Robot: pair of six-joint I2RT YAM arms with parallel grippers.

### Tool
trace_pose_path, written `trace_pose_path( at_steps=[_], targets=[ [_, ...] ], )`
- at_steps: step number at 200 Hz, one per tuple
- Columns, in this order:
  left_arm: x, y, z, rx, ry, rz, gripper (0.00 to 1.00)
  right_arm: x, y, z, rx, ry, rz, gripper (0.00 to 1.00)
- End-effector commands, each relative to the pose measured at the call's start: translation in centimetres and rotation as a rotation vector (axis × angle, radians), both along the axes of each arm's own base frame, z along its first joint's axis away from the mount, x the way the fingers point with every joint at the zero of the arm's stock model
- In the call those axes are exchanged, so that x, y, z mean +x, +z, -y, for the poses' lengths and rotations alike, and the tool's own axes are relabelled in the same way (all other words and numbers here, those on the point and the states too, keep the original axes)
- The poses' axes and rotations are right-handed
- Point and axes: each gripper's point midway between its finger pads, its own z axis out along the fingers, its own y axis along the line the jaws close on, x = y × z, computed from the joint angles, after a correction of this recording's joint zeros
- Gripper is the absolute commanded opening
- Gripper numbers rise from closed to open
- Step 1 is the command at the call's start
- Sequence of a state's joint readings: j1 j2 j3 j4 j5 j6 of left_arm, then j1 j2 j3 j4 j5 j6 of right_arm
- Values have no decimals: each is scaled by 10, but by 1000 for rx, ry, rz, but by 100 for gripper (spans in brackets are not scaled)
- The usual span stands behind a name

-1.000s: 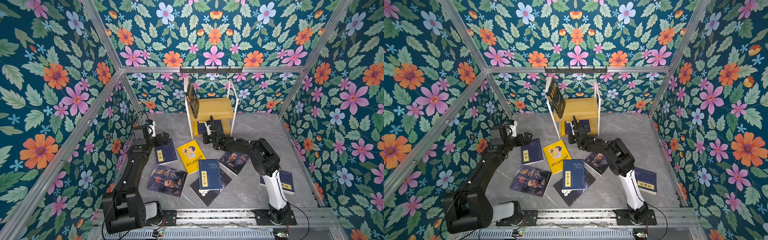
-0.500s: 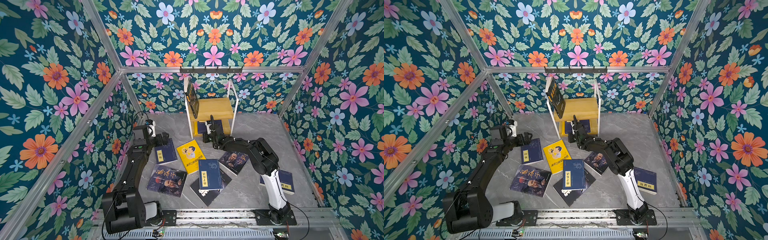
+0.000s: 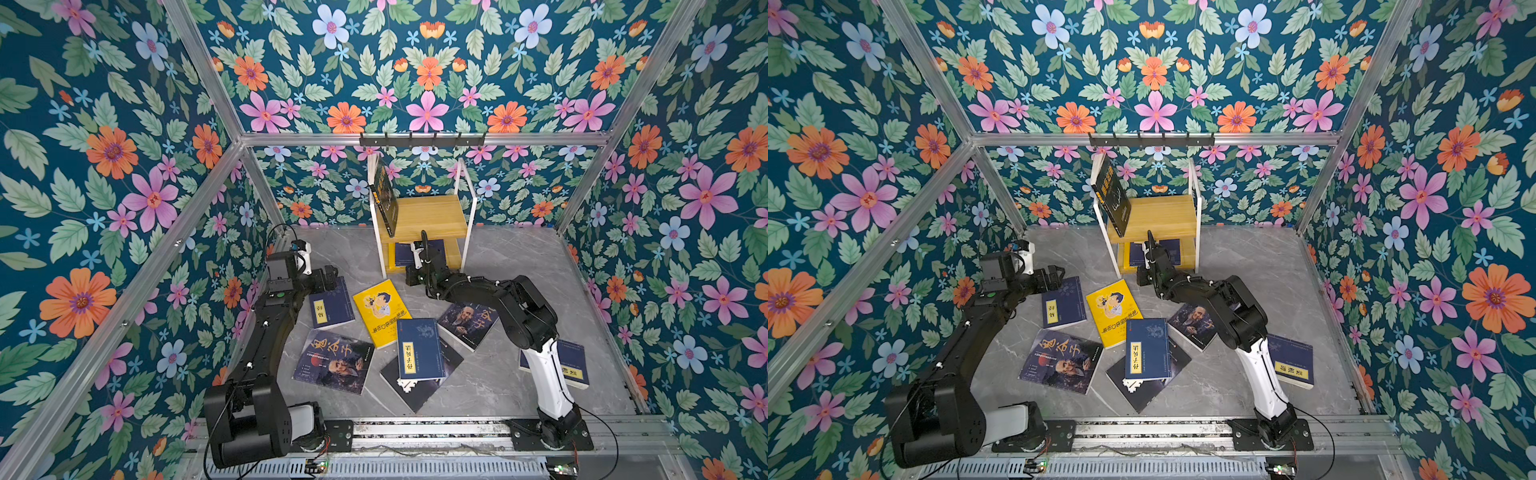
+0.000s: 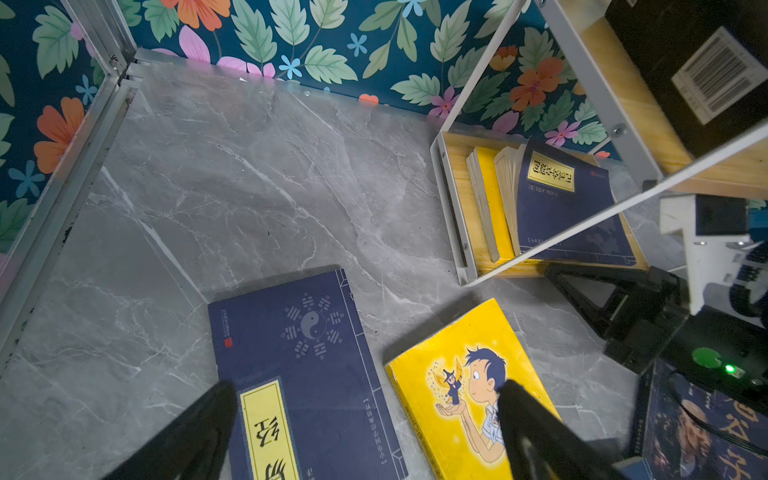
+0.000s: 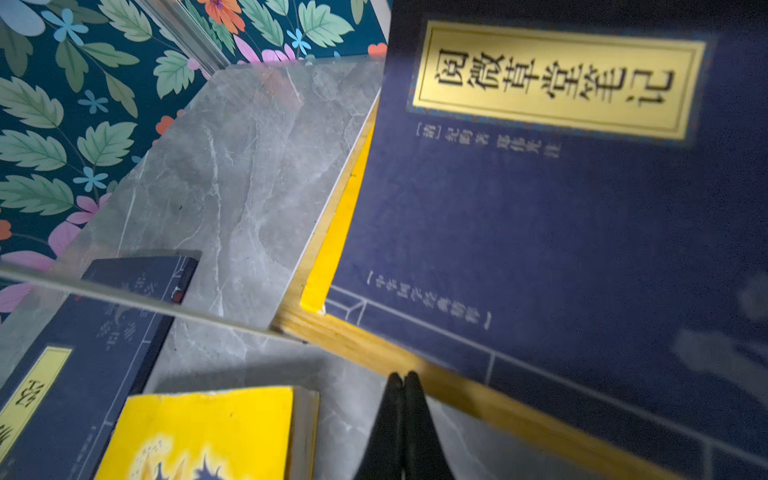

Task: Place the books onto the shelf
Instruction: 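Reach both grippers toward the dark-blue yellow-label book on the floor center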

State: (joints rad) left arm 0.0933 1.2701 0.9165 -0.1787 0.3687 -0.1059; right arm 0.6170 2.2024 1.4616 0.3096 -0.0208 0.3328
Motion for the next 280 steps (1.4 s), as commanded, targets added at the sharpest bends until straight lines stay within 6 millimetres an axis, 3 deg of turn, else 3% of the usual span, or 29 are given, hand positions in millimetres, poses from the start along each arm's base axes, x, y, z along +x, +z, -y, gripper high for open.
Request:
trace_pose_path(
  at_steps=[1,47,75,82,86,98,140,179,207,280],
  targets=[
    [2,5,2,-1,-16,23,100,-13,27,6,67,-18,15,4],
    [-3,-2,30,-29,-132,-8,94,-82,35,48,142,-75,-122,24],
    [-2,-5,45,21,-170,-32,94,-122,40,59,187,-63,-230,35],
    [-4,-7,50,14,-178,-40,94,-131,33,62,179,-60,-259,38],
    [-5,-8,53,4,-180,-47,94,-137,47,63,198,-52,-245,40],
    [-8,-12,58,-47,-168,-75,94,-149,47,65,195,-46,-276,45],
    [-26,-34,66,-209,-95,-216,94,-162,38,64,180,-35,-325,63],
    [-47,-61,62,-257,-27,-262,93,-165,30,44,183,-3,-373,66],
    [-64,-73,81,-360,-76,-305,90,-178,26,51,182,-41,-447,66],
    [-111,-93,164,-345,-410,-382,85,-247,-8,106,207,-230,-686,81]
  ],
)
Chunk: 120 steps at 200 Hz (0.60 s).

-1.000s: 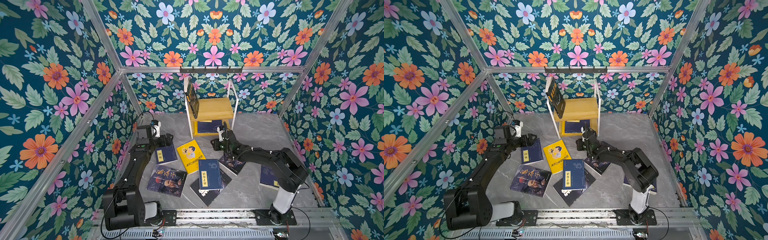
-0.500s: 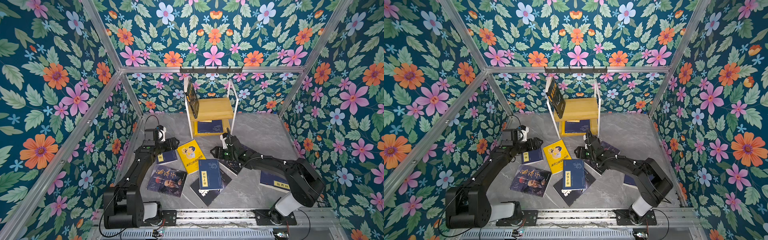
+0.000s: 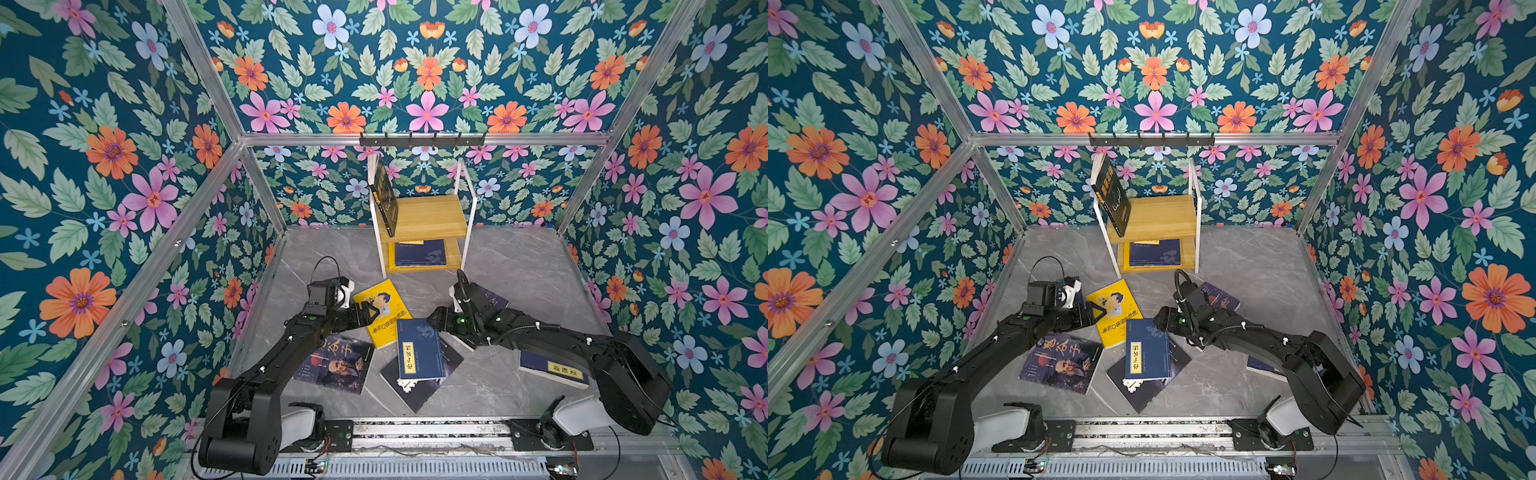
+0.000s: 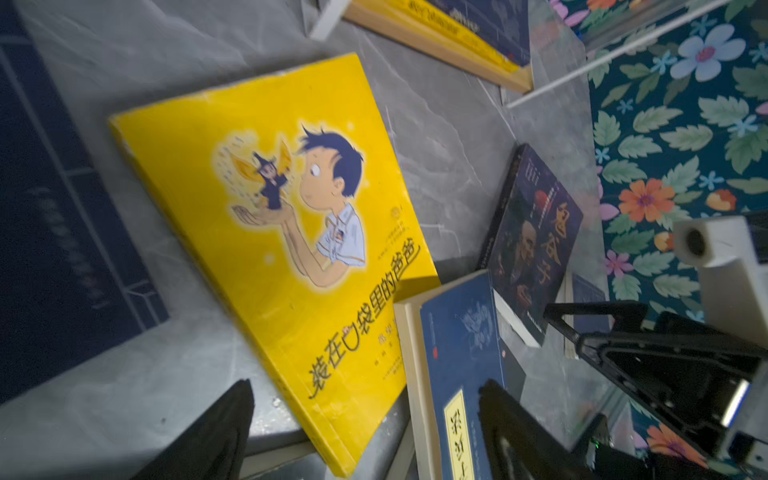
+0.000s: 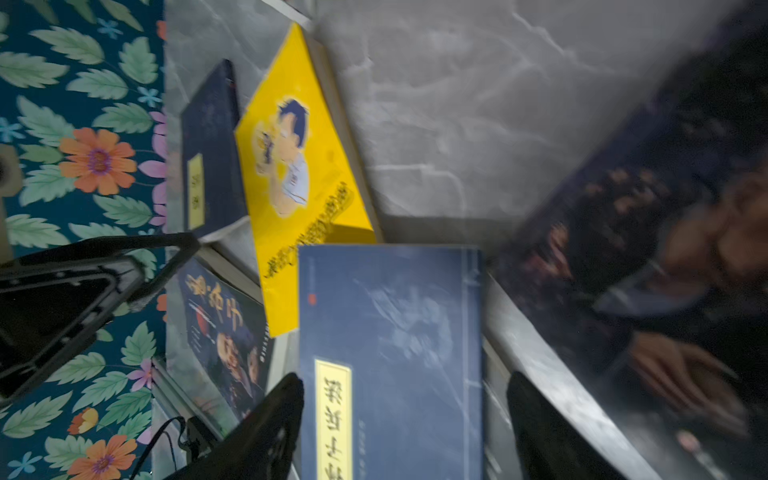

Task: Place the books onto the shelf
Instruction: 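Reach both grippers toward the dark-blue yellow-label book on the floor center, then tilt the blue book up with the left gripper while the right gripper closes in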

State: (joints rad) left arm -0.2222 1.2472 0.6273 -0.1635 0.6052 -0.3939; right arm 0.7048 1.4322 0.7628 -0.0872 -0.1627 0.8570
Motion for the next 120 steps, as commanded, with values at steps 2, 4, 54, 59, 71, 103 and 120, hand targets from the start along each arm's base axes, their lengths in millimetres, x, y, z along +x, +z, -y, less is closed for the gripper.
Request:
trace_pose_path(
  at_steps=[2,4,54,59,71,103,120],
  targets=[
    [-8,4,26,-34,-107,20,84,-19,-13,14,27,-90,-103,81],
    [-9,3,28,-31,-114,17,84,-20,-14,14,28,-91,-107,81],
    [-31,-16,55,6,-227,-12,69,-19,-14,15,70,-102,-70,76],
    [-31,-16,57,10,-236,-10,67,-17,-12,13,77,-100,-62,75],
    [-32,-20,60,19,-249,-10,63,-13,-11,7,92,-85,-53,73],
    [-37,-29,65,38,-268,-4,54,-5,-15,-10,145,-63,-74,69],
    [-39,-32,68,39,-277,-2,49,0,-19,-13,169,-73,-77,67]
  ],
)
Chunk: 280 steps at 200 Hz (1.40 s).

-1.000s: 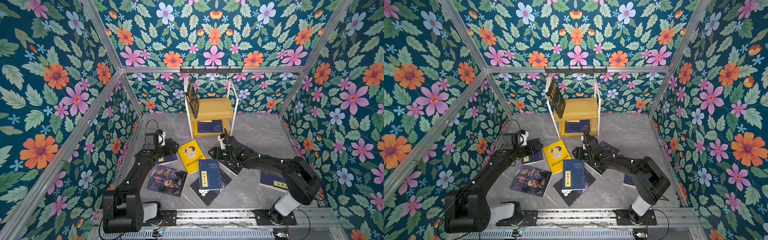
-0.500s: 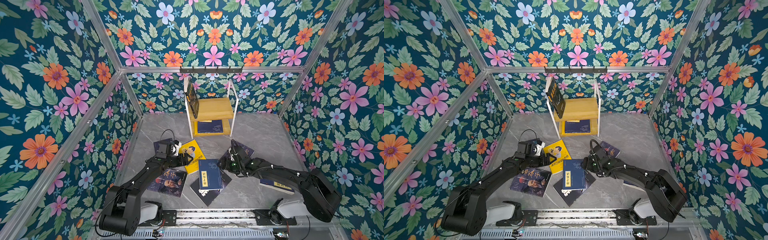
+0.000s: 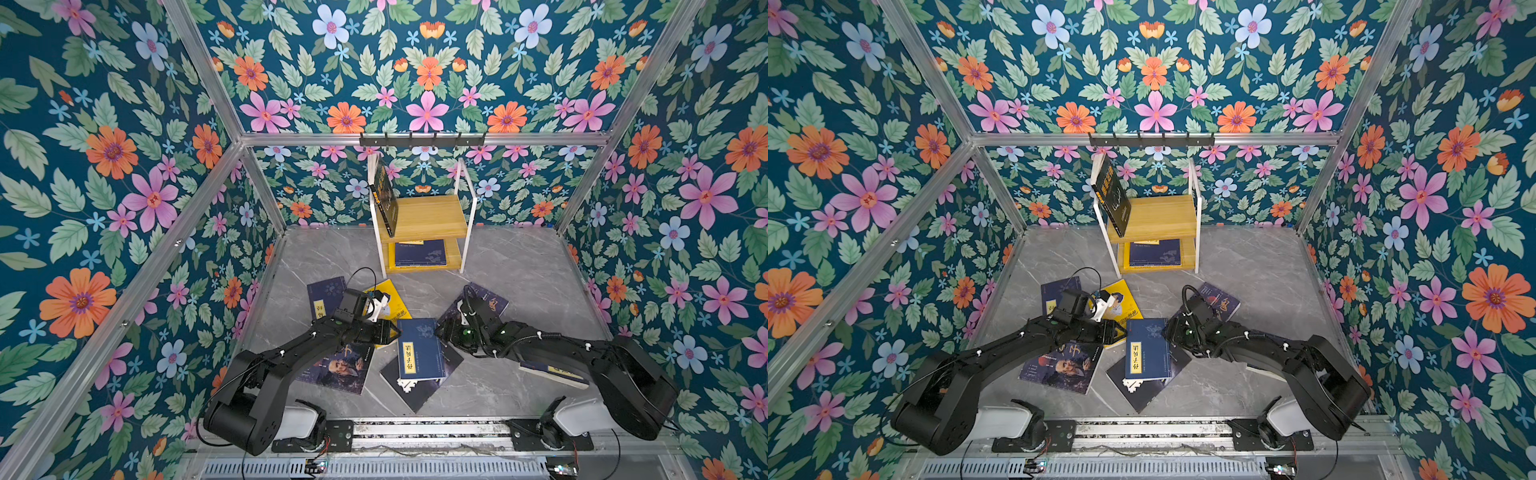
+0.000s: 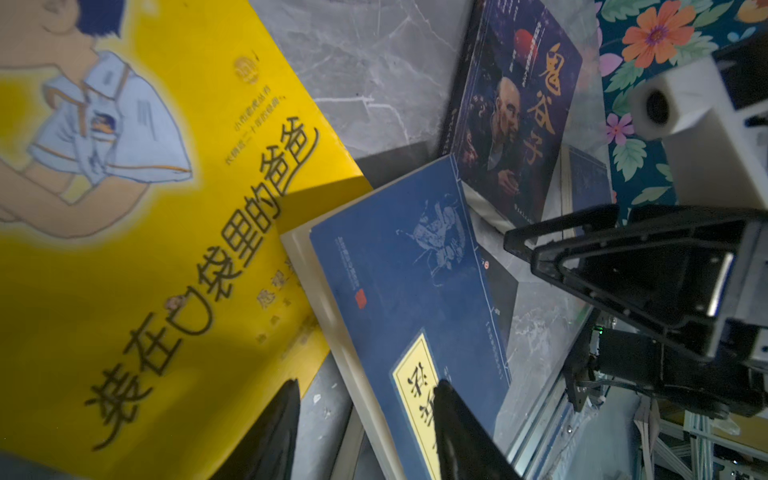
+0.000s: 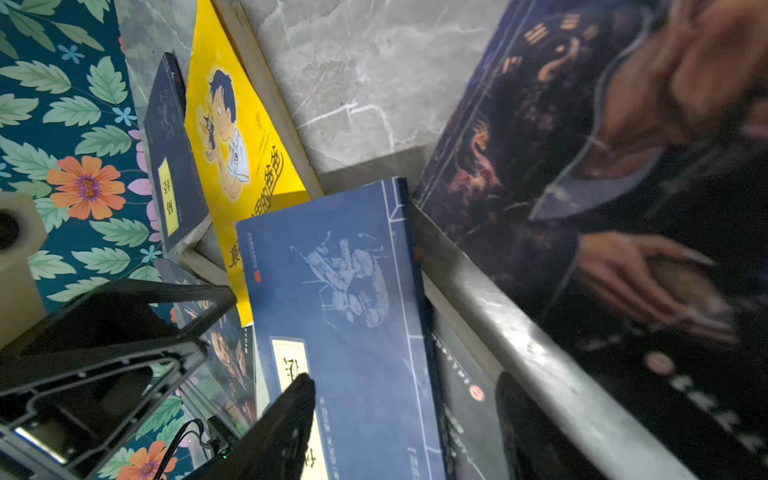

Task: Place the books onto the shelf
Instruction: 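Tilt the blue book up with the left gripper while the right gripper closes in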

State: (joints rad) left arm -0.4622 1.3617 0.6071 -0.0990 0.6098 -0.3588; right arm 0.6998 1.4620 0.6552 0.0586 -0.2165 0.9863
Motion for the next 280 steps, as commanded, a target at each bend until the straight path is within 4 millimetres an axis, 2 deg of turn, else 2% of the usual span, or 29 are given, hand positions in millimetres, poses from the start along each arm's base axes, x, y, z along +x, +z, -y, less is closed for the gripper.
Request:
trace_pose_path(
  at_steps=[1,31,59,86,115,136,180,195,225,261,280],
  targets=[
    [4,0,4,1,-13,42,48,12,7,-13,85,-12,17,67],
    [-1,-7,14,12,-55,49,45,20,-1,-18,107,-6,-6,64],
    [-3,-20,9,57,-36,39,33,25,-3,-26,129,17,0,63],
    [-2,-30,7,76,-26,24,31,28,-6,-31,164,34,2,61],
    [-1,-35,7,83,-25,16,27,35,11,-42,246,46,32,57],
    [-1,-34,7,82,-22,22,20,34,19,-47,277,63,37,54],
    [1,-31,6,82,-16,36,14,31,44,-50,333,84,70,48],
    [1,-31,7,80,-17,38,11,28,47,-49,324,98,69,45],
    [2,-29,7,76,-17,45,10,20,42,-48,301,101,54,43],
    [3,-26,8,68,-15,53,7,11,33,-57,295,104,28,41],
    [4,-21,8,63,-17,68,7,6,26,-60,282,105,9,34]
  ],
)
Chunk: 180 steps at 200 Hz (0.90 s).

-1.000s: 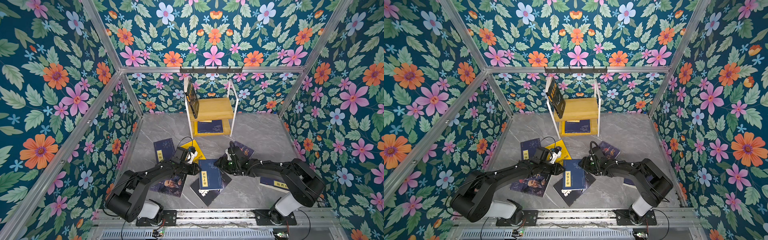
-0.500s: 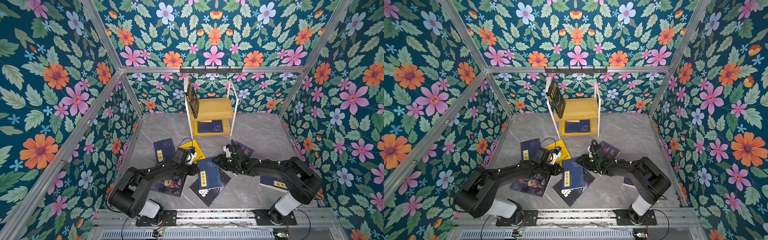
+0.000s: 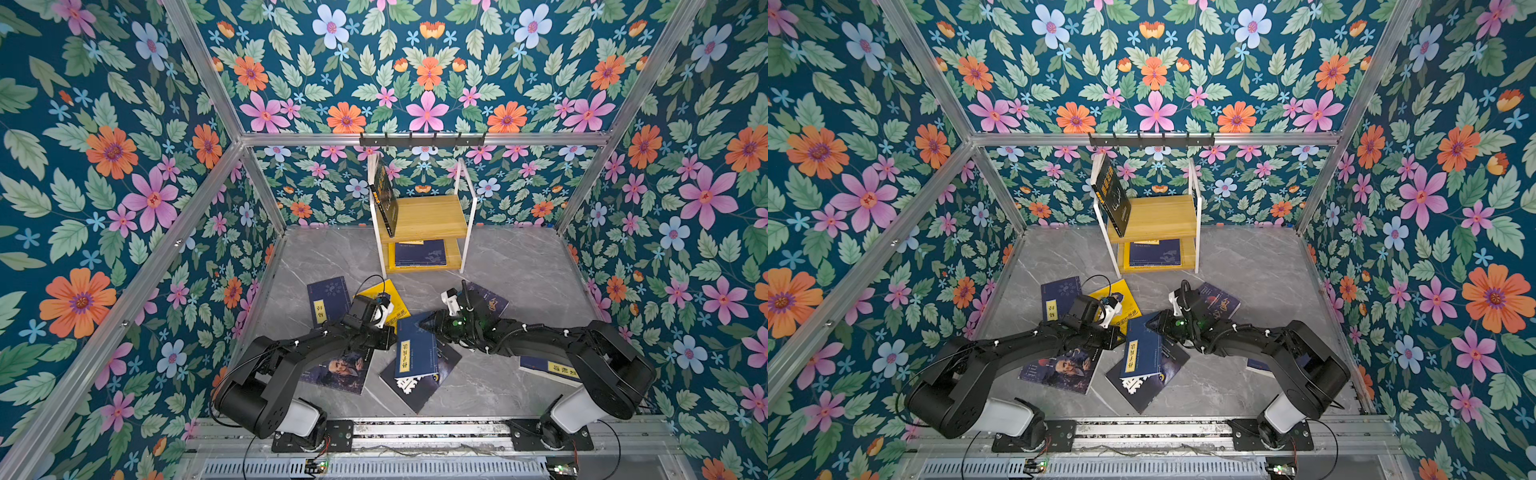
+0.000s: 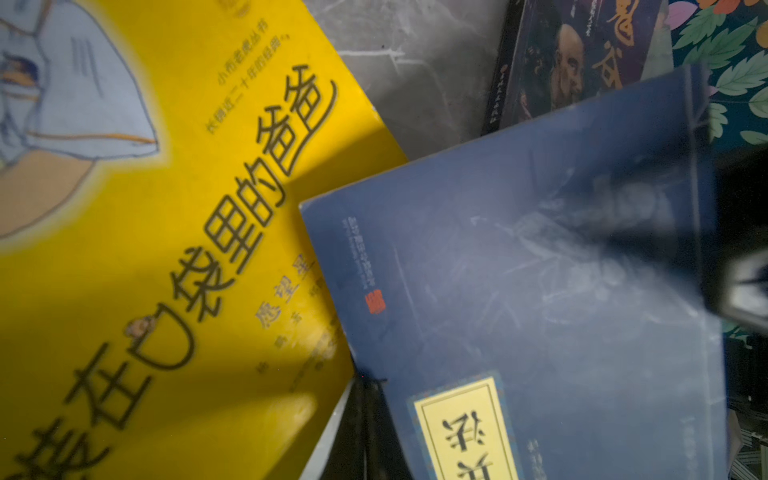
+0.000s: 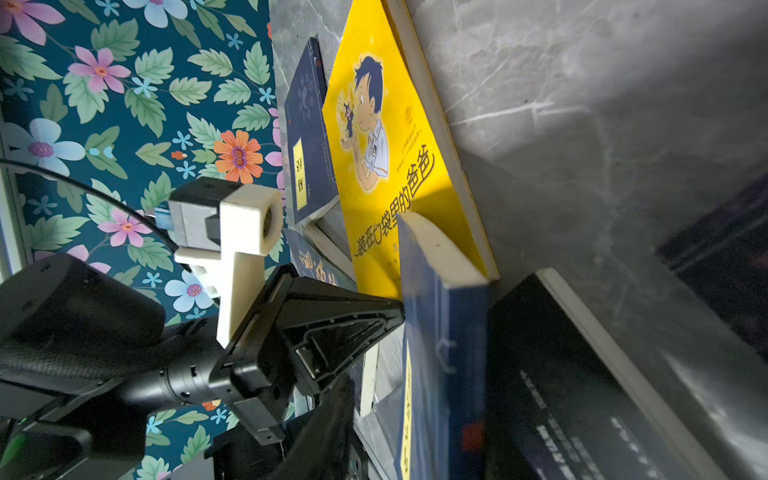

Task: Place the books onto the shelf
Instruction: 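Tilt the blue book up with the left gripper while the right gripper closes in, then grasp the raised book with the right gripper and lift while left gripper releases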

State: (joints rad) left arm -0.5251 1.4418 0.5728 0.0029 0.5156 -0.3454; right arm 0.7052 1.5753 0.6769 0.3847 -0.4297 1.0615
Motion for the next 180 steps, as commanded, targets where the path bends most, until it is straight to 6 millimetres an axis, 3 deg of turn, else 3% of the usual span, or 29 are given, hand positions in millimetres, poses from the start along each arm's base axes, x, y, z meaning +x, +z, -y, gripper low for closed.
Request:
trace_pose_path(
  at_steps=[1,37,83,118,147,180],
  targets=[
    [5,8,2,-15,0,34,7,-5,-6,-3,-4,-10,-28,33],
    [14,28,3,-30,-9,96,15,-3,-3,5,-12,-63,-25,0],
    [43,71,-15,-86,76,187,35,6,34,27,-26,-174,66,0],
    [57,105,-30,-151,116,256,61,12,67,36,22,-241,118,0],
    [78,132,-58,-159,218,328,79,15,102,42,67,-275,179,0],
    [87,169,-66,-107,192,453,93,18,146,54,154,-343,279,0]
  ],
)
